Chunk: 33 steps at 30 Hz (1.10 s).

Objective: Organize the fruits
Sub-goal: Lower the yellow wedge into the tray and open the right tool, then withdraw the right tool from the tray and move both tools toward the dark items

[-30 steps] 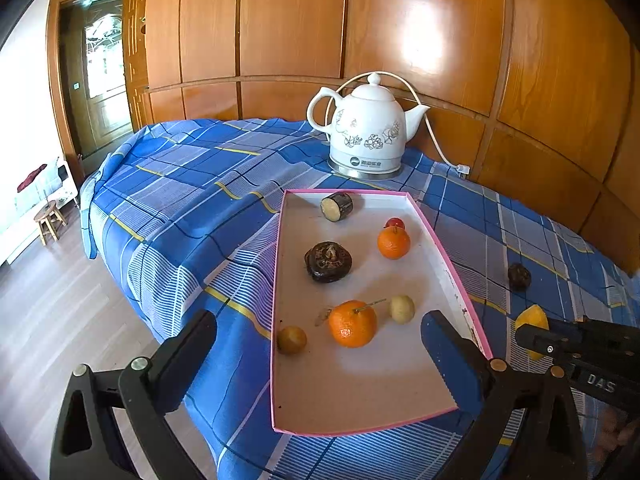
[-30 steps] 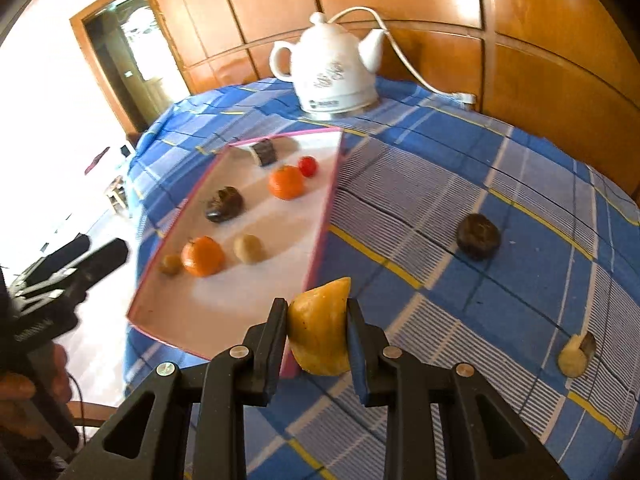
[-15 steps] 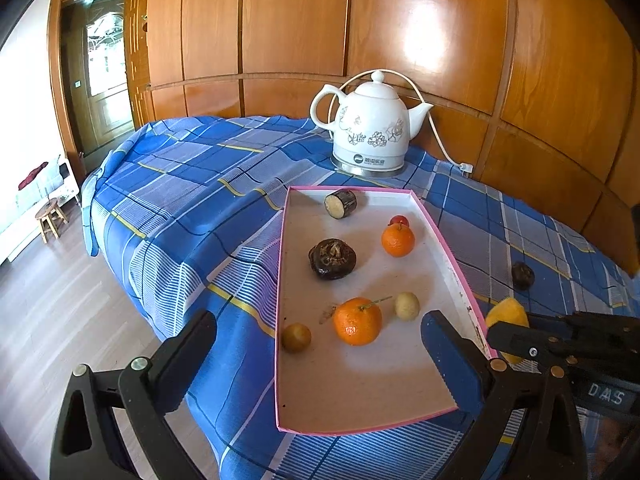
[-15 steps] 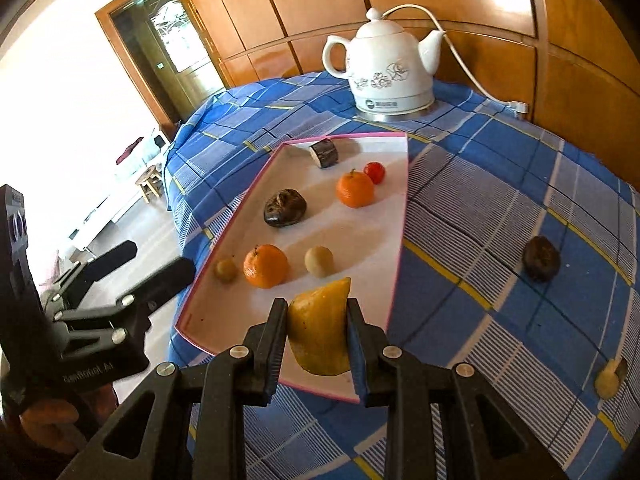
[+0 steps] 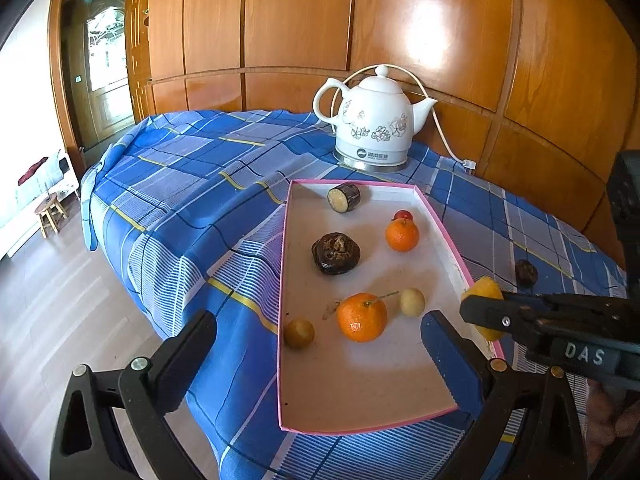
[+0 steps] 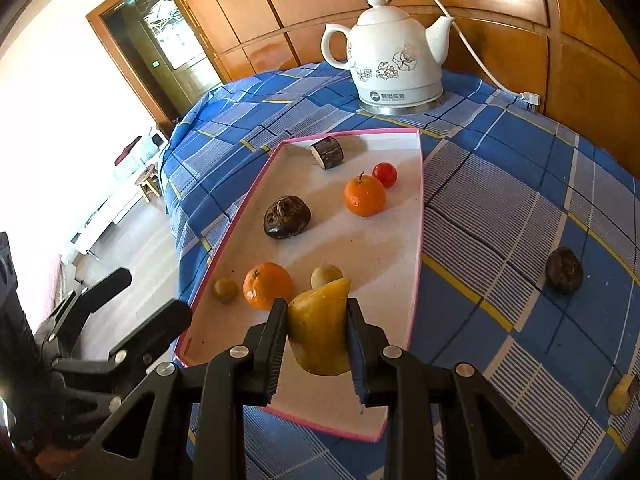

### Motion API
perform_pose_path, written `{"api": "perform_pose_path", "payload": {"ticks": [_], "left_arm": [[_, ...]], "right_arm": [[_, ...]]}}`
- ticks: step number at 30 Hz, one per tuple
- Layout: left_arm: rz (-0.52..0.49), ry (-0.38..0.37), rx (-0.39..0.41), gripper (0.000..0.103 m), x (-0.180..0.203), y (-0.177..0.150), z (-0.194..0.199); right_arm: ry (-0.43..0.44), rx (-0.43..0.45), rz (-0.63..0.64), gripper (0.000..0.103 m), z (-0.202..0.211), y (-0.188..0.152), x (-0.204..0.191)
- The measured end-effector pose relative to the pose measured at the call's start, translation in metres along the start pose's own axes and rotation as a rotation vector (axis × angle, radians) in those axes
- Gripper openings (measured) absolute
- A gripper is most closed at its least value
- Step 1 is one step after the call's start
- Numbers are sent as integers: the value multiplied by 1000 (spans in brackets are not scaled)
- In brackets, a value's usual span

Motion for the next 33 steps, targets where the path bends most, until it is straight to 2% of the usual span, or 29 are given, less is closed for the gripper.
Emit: {"api": "perform_pose_path", "payload": {"ticks": [11, 13, 15, 17, 22, 33], "left_arm": [[15, 2, -16, 103, -5, -4, -7], [16, 2, -17, 103, -7, -4, -6], [15, 5, -17, 103, -8, -5, -7], [17, 6, -19, 103, -9, -5, -8], [15, 5, -17, 103, -7, -4, -7], [-34, -20, 10, 103, 14, 4, 5]], "right_arm": [[-22, -59, -95, 29, -42, 21, 21], [-36, -52, -111, 34, -46, 24, 26], [-35, -40, -127, 47, -45, 27, 29], [-15, -27, -141, 54, -41, 28, 31], [-16, 14, -130, 54, -19, 26, 34], [-110, 56, -40, 54, 35, -3, 58]]}}
Point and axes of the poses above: each gripper's, at about its wrist camera, not at the fingertips, and z roughly against the way its jaws point, x to its right, y to its top, the point moved 9 cm from there along -z, roughly the way its jaws point, and after that the axes turned 4 degrees about -z, right-handed, at the moved point
